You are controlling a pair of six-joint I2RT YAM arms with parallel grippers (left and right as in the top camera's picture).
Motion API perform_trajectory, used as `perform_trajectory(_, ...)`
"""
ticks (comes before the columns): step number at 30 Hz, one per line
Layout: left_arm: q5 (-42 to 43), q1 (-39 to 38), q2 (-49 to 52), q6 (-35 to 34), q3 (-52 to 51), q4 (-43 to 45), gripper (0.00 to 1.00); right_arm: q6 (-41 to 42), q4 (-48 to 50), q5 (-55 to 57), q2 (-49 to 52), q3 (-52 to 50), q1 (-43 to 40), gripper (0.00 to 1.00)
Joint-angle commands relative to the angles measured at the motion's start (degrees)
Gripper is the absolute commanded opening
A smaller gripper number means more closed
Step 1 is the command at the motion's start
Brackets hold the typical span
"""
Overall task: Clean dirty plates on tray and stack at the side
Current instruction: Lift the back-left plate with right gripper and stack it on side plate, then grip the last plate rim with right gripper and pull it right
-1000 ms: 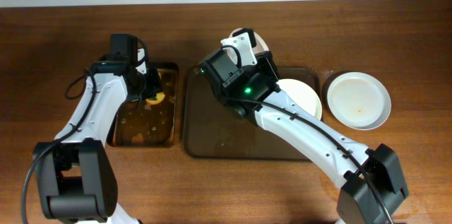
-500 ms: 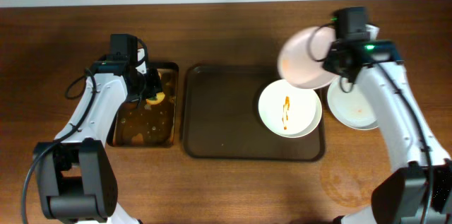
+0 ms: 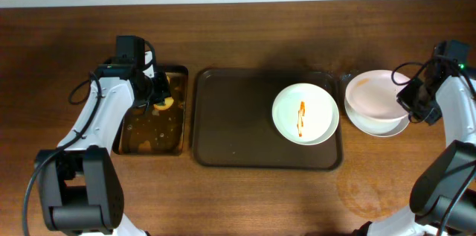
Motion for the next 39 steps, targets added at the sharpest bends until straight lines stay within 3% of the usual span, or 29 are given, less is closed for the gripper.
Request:
perform_trajectory(1,-0.4,-0.1,-1.2,1.1,-0.5,0.0,0.00,-3.1,0.5,-7.2,-0.1,-0.1,0.0,0.29)
perform_trajectory(5,-0.4,-0.1,-1.2,1.1,-0.5,0.0,0.00,-16.2,-3.1,-20.5,-0.1,-0.1,2.4,0.29)
perform_trajectory(7,-0.4,-0.1,-1.2,1.1,-0.5,0.0,0.00,-20.9,-7.1,-20.8,-0.1,-0.1,5.3,0.29)
perform_trajectory(11,-0.4,-0.1,-1.2,1.1,-0.5,0.0,0.00,-21.1,-10.6,-13.7,-0.1,-1.2,11.7,0.25)
perform_trajectory(20,-0.4,-0.1,-1.2,1.1,-0.5,0.0,0.00,-21.0,-1.2,-9.4,-0.1,-11.6,16.8,0.04)
perform_trajectory(31,-0.4,-0.1,-1.2,1.1,-0.5,-0.1,0.00,-21.0,17.6,-16.8,-0.1,-19.7,16.9,0.05)
perform_trajectory(39,-0.4,-0.1,-1.2,1.1,-0.5,-0.4,0.00,-21.0,21.5,-21.9,-0.1,-19.7,16.9,0.05)
